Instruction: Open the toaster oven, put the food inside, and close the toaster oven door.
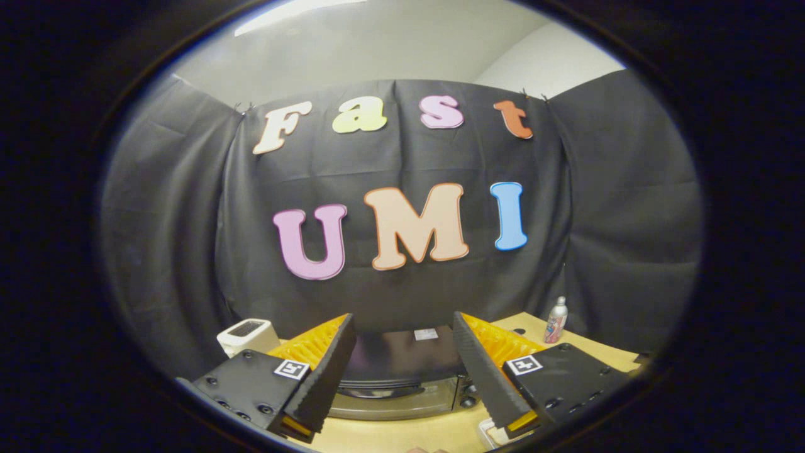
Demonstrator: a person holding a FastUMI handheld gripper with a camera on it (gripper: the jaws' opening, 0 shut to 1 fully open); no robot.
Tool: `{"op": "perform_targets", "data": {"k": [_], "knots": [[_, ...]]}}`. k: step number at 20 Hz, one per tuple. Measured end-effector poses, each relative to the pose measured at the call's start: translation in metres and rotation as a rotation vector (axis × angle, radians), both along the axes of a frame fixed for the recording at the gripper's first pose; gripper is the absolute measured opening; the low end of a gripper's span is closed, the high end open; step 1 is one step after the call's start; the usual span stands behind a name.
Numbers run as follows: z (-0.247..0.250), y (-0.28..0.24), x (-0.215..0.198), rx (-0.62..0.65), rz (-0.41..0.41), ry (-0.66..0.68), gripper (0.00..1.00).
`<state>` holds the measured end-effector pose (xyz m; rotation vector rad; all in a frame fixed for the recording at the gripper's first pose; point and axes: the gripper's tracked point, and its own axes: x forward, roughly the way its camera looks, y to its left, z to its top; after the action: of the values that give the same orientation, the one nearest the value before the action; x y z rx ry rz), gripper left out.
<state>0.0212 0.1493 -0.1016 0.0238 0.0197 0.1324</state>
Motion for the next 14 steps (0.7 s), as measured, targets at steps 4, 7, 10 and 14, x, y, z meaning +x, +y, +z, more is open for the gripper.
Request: {"op": "perform_targets", "data": {"k": [4,7,10,14], "knots": [[-0.039,0.02,0.012,-0.018,0.024,0.052,0.98],[-0.068,0.032,0.026,-0.018,0.046,0.1,0.98],[-0.103,0.038,0.042,-0.019,0.042,0.159,0.98],[-0.133,0.046,0.054,-0.007,0.046,0.216,0.99]]}}
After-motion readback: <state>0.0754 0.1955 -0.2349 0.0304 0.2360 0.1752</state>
